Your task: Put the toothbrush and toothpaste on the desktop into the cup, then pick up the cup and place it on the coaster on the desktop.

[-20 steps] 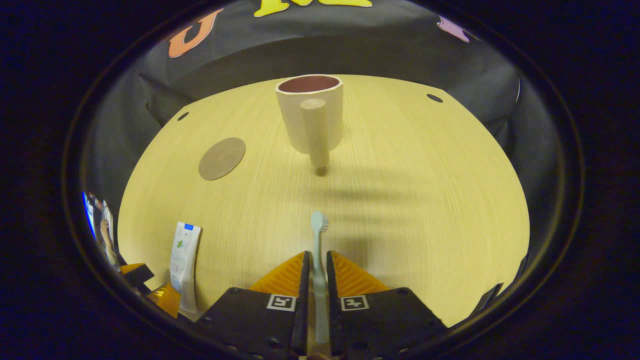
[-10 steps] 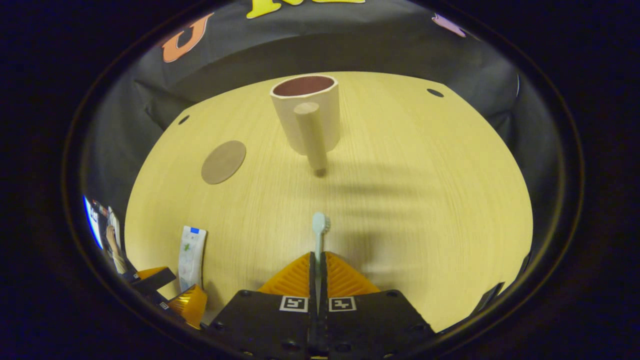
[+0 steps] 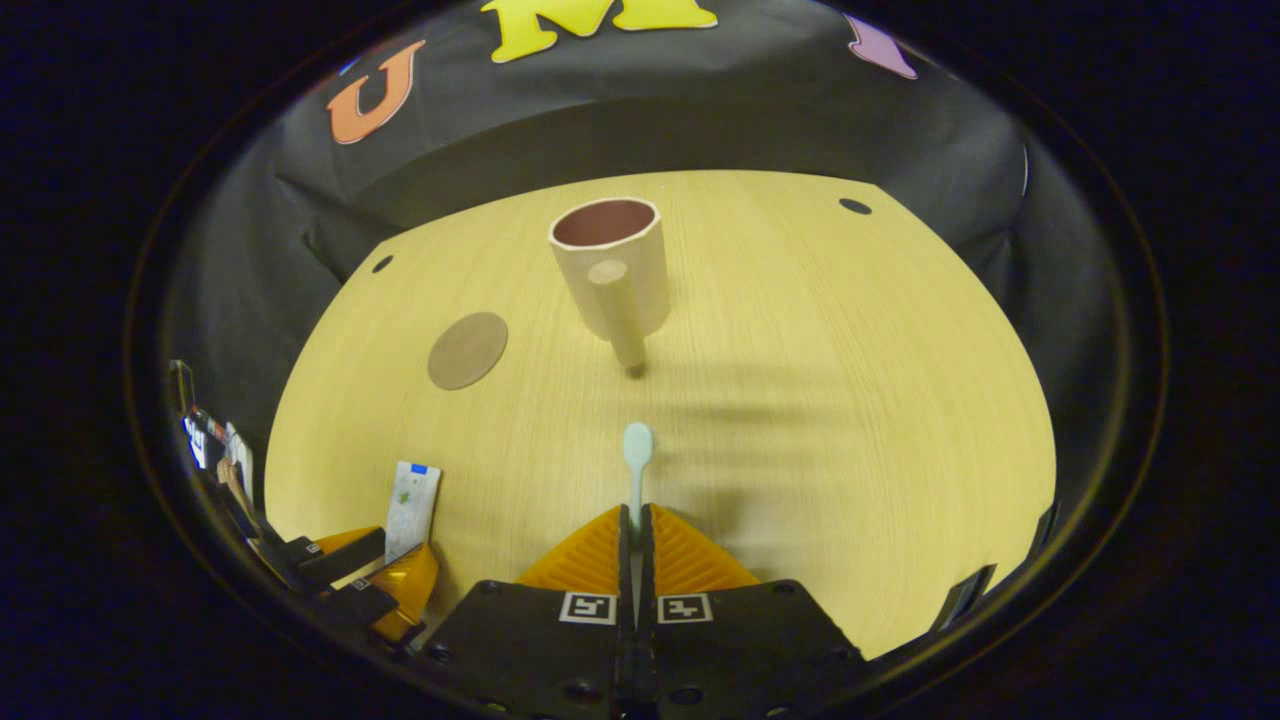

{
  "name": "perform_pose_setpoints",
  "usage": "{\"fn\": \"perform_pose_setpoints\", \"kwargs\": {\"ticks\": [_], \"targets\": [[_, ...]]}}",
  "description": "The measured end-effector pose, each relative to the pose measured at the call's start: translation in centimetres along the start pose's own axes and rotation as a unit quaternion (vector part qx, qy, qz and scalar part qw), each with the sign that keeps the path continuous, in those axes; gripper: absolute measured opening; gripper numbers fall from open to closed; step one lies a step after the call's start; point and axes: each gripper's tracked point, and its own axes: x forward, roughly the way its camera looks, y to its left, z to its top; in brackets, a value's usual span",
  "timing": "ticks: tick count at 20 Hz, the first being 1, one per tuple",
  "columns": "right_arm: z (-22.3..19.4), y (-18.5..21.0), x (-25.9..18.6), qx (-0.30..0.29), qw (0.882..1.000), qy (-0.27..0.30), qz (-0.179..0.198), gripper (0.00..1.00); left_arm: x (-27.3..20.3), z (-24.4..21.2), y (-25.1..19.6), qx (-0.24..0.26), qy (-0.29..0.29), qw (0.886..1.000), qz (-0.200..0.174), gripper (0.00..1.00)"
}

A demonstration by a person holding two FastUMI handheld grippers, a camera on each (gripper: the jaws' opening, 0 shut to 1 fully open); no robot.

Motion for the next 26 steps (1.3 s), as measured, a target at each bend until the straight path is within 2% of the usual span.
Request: {"fn": "perform_pose_setpoints", "kwargs": {"ticks": [1, 2, 3, 8, 9, 10, 11, 14, 17, 18, 19, 26], "targets": [[0.2, 0.0, -0.2, -0.001, 1.000, -0.004, 0.001, 0.00, 0.1, 0.1, 0.1, 0.000, 0.001, 1.000, 0.000, 0.68], [0.4, 0.0, -0.2, -0.002, 1.000, -0.009, 0.001, 0.00, 0.2, 0.1, 0.2, -0.001, 0.003, 1.000, 0.003, 0.53], [0.8, 0.0, -0.5, -0.001, 1.000, -0.014, 0.002, 0.00, 0.0, 0.1, 0.3, 0.002, 0.004, 1.000, 0.003, 0.52], [2.5, -0.1, -1.8, 0.001, 0.999, -0.039, 0.002, 0.00, -0.5, 0.2, 0.5, 0.002, -0.002, 1.000, -0.005, 0.35], [3.0, 0.0, -2.3, -0.001, 0.999, -0.046, 0.004, 0.00, -0.6, 0.5, 0.5, 0.004, -0.007, 1.000, -0.007, 0.34], [3.4, 0.0, -2.8, -0.005, 0.999, -0.054, 0.004, 0.00, -1.0, 0.8, 0.3, 0.009, -0.017, 1.000, -0.015, 0.39], [3.9, 0.0, -3.4, -0.012, 0.998, -0.063, 0.004, 0.00, -1.5, 1.2, 0.2, 0.019, -0.028, 0.999, -0.021, 0.31], [6.0, 0.8, -5.3, -0.034, 0.995, -0.095, 0.005, 0.01, -2.6, 2.3, 0.1, 0.046, -0.057, 0.997, -0.033, 0.24], [9.1, 1.7, -6.5, -0.053, 0.990, -0.134, 0.006, 0.00, -3.4, 3.3, -0.1, 0.043, -0.070, 0.996, -0.042, 0.20], [10.2, 2.0, -6.6, -0.053, 0.988, -0.144, 0.009, 0.00, -3.5, 3.4, -0.1, 0.042, -0.075, 0.995, -0.043, 0.27], [11.4, 2.3, -6.8, -0.052, 0.987, -0.153, 0.011, 0.00, -3.8, 3.8, -0.1, 0.041, -0.081, 0.995, -0.044, 0.19], [21.1, 4.2, -7.8, -0.041, 0.970, -0.241, 0.010, 0.00, -4.5, 6.7, 0.5, 0.033, -0.106, 0.993, -0.041, 0.18]]}}
